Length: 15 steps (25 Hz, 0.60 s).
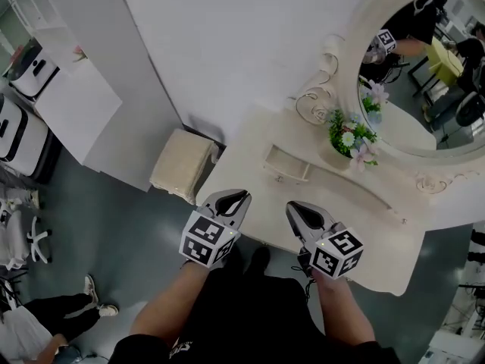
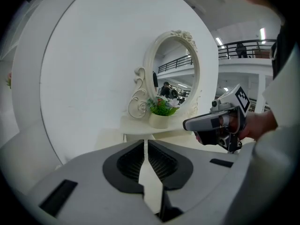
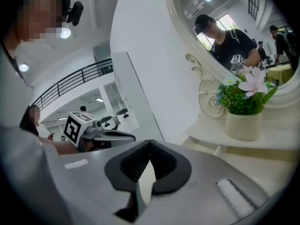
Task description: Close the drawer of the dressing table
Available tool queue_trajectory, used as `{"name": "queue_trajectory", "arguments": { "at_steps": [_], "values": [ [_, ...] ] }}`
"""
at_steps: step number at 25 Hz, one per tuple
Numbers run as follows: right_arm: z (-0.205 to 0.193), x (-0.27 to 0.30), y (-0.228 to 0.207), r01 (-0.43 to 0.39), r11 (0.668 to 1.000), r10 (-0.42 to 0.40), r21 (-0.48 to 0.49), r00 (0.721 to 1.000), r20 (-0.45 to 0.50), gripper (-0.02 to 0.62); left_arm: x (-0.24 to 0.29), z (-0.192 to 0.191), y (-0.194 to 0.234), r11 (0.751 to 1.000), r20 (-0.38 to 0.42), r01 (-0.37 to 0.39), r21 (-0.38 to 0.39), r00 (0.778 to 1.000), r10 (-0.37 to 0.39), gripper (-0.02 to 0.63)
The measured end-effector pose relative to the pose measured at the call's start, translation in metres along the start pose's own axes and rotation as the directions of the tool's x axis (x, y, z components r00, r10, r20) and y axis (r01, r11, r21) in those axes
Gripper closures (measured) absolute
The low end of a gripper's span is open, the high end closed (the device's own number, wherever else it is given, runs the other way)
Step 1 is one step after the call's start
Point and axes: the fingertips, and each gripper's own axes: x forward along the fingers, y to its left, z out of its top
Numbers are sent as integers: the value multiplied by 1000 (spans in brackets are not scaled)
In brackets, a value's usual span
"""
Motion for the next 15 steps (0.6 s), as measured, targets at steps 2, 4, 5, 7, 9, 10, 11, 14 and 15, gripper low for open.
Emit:
{"name": "queue_trajectory", "arguments": {
  "at_steps": [2,4,5,7,9,10,11,14,15],
  "values": [
    [-1,3,-3,13,1000,-13,3,1000,-7,584,13,-4,2,1000,-14,13,1,1000,-13,597],
    [-2,3,-5,28,1000,-28,11,1000,-12,584,27,-9,1,999,-33,36,-2,999,-36,574],
    [-3,2,-6,36,999,-36,17,999,-14,584,35,-12,-1,999,-45,51,-3,998,-51,555],
    [-6,0,-9,48,998,-48,33,999,-19,584,51,-19,-5,997,-71,80,-4,994,-80,541],
    [-9,-2,-11,53,997,-52,47,998,-22,584,65,-28,-9,995,-97,100,2,990,-99,540],
    [-10,-2,-12,52,997,-51,51,998,-23,584,72,-32,-10,994,-107,105,8,989,-103,540],
    [-11,-2,-13,52,997,-51,53,998,-25,584,78,-37,-11,994,-116,107,13,988,-105,540],
    [-19,-3,-20,55,996,-53,66,998,-38,584,94,-51,-13,994,-135,111,5,985,-109,519],
    [-22,-2,-23,59,996,-56,73,998,-40,584,99,-55,-12,994,-140,111,-1,984,-110,510]
  ]
}}
